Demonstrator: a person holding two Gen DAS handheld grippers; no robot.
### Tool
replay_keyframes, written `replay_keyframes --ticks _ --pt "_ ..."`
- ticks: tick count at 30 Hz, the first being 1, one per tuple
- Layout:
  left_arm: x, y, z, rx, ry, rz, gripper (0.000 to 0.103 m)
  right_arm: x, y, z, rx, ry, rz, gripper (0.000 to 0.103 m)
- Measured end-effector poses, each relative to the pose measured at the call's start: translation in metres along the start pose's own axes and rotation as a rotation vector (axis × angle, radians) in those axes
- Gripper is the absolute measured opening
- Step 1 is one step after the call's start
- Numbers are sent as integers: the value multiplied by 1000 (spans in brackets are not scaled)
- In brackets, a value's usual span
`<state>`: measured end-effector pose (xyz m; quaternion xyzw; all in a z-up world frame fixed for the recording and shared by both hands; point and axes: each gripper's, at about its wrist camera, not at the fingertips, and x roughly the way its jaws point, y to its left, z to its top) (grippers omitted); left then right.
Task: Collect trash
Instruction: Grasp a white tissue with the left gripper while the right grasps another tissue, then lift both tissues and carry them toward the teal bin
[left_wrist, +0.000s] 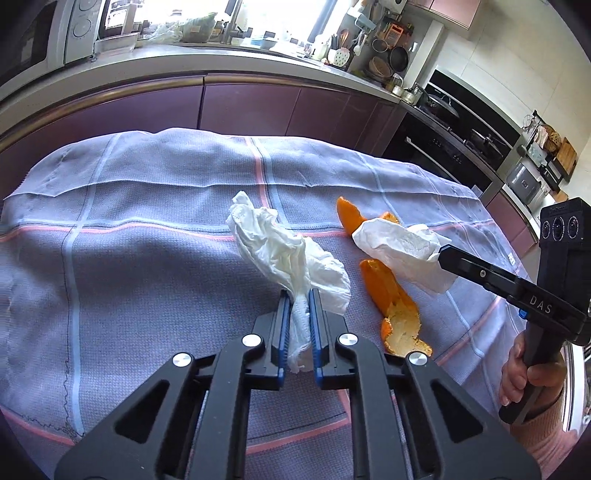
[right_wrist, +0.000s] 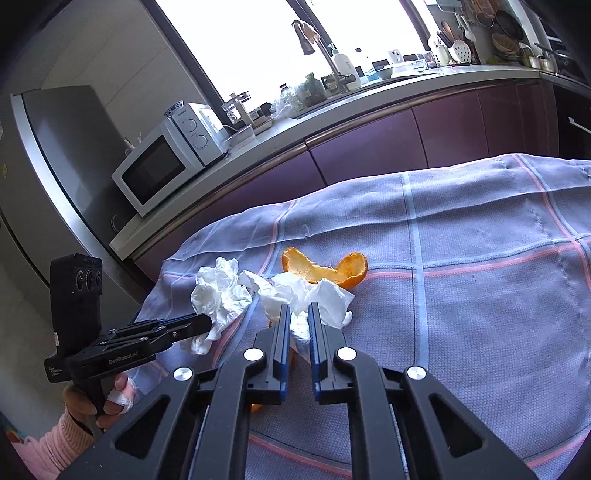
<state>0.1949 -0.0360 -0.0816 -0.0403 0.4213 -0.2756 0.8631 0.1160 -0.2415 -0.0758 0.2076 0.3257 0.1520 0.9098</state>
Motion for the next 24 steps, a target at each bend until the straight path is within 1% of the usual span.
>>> replay_keyframes --ticks 10,13,24 --pt "-53 5 -14 -10 -81 -23 11 -10 21 4 -27 -27 43 8" --pt "-69 7 -22 -5 -100 -18 11 -10 28 4 -36 -28 59 8" --pt "-110 16 -45 -2 -137 2 11 -10 51 1 -58 -29 104 8"
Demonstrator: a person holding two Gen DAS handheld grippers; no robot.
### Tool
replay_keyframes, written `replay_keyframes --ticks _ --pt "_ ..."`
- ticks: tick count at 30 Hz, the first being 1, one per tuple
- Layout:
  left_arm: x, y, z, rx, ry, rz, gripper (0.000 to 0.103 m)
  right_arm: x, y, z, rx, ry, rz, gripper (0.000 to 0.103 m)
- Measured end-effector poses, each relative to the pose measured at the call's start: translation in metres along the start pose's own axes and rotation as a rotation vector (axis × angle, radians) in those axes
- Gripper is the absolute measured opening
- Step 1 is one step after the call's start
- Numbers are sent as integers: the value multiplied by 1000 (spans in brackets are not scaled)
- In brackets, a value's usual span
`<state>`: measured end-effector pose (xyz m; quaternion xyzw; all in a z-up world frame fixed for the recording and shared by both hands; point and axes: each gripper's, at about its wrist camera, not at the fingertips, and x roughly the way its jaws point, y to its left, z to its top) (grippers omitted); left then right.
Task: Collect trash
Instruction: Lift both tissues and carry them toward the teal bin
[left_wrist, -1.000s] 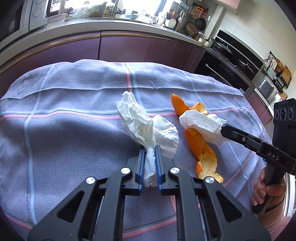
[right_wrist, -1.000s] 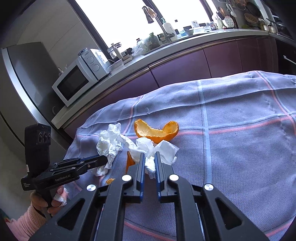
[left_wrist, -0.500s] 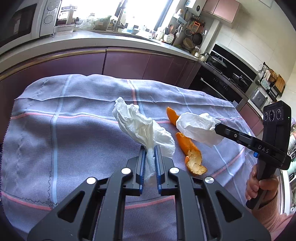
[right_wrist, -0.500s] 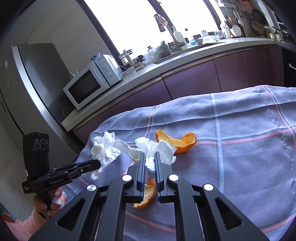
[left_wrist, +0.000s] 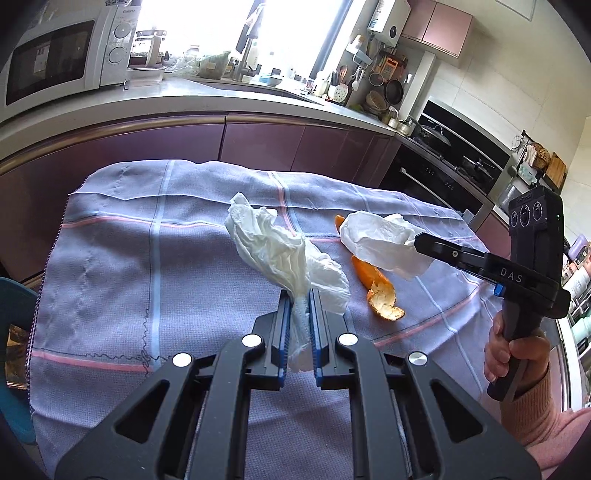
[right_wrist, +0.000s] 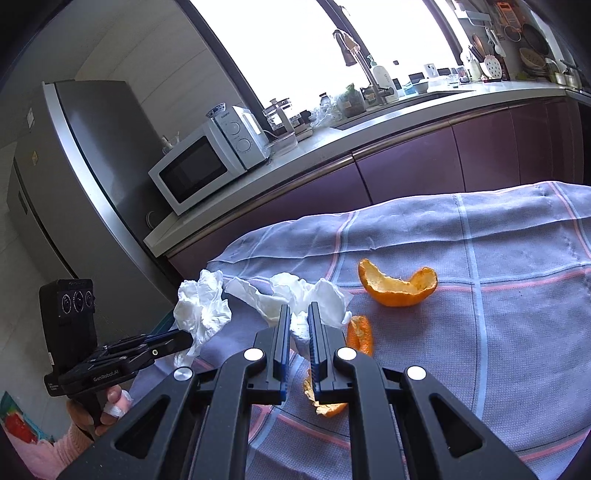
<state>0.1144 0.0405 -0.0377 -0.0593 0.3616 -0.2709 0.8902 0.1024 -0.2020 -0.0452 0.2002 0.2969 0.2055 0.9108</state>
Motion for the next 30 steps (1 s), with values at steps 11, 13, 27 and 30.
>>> replay_keyframes --ticks 11,13,27,30 --pt "-27 19 -5 -28 -29 32 11 6 15 0 -9 7 49 8" --pt "-32 20 -6 -28 -34 39 11 8 19 0 -12 8 57 8" --pt "-60 34 -13 -41 -71 86 11 21 46 1 -43 29 113 8" --pt "-67 38 -14 -45 -80 96 11 25 51 1 -52 36 125 8"
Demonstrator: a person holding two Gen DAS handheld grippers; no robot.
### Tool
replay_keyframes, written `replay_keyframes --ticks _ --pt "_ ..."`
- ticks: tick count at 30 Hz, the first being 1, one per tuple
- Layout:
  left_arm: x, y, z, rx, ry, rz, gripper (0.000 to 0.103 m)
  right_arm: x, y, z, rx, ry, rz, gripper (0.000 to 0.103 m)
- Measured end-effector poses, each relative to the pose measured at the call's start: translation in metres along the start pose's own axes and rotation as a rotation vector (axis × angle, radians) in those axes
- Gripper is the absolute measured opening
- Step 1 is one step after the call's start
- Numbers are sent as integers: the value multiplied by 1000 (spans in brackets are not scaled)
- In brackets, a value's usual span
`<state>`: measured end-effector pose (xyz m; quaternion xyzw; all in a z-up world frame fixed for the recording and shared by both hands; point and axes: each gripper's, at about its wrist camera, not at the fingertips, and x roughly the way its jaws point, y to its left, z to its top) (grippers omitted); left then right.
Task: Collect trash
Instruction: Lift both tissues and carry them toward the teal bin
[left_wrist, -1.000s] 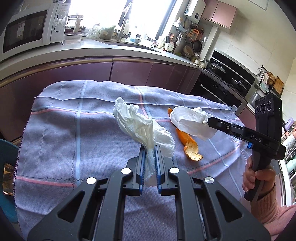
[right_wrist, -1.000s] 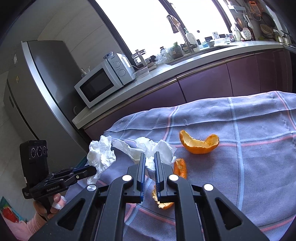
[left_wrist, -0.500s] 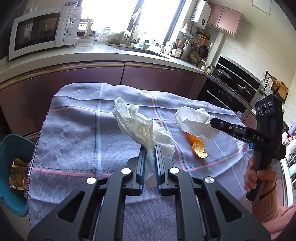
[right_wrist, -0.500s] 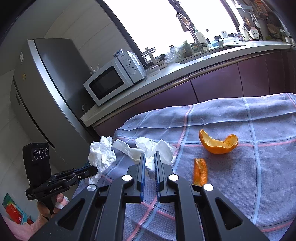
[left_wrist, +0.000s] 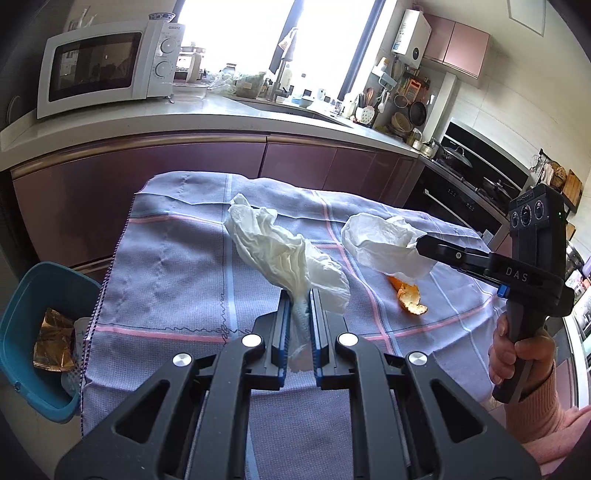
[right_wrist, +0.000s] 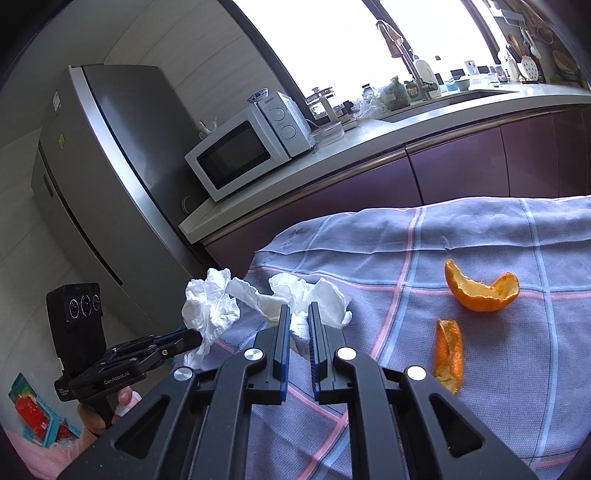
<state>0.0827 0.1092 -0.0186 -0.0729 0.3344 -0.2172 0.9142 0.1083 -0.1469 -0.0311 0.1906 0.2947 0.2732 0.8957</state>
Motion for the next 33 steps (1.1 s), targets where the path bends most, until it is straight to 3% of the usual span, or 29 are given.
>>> replay_keyframes --ticks 33 --pt "-57 49 -13 -65 -59 108 11 57 60 5 -83 87 101 8"
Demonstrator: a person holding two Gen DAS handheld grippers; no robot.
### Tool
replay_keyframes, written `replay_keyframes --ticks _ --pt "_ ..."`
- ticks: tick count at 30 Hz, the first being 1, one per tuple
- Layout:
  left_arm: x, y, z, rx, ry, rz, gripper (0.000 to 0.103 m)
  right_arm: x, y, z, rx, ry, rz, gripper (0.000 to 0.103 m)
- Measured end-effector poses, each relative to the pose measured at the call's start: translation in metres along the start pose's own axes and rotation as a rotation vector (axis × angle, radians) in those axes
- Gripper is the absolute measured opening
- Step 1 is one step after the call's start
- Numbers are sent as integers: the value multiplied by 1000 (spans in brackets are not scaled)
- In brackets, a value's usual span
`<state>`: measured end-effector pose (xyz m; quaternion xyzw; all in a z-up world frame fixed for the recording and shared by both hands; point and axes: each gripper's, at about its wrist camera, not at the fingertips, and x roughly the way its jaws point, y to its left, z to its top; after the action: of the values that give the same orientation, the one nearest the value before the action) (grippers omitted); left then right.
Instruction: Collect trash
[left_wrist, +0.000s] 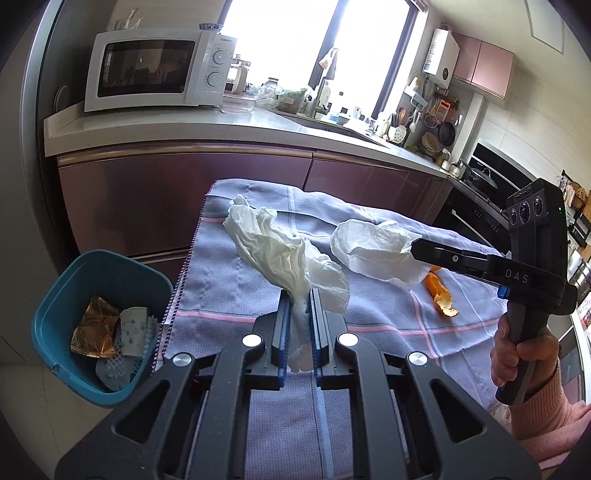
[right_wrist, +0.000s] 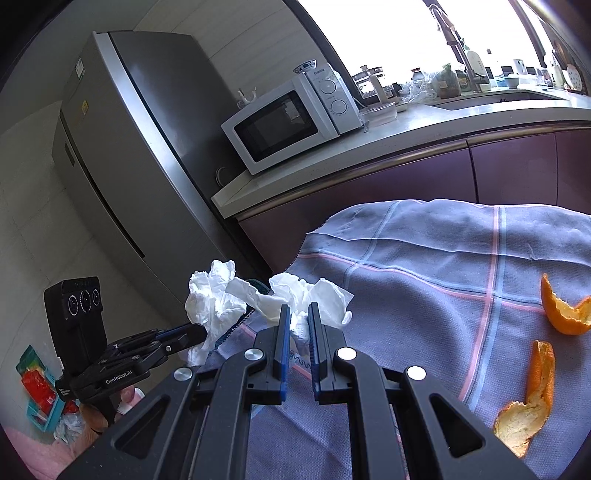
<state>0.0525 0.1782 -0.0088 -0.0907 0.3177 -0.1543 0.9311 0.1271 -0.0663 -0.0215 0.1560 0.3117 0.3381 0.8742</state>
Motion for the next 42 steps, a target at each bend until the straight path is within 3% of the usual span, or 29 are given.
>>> replay_keyframes --ticks 25,42 --pt "-31 47 -4 -64 -35 84 11 48 37 10 -63 70 64 8" --pt "-55 88 -6 -104 -61 179 11 82 68 22 -129 104 108 8"
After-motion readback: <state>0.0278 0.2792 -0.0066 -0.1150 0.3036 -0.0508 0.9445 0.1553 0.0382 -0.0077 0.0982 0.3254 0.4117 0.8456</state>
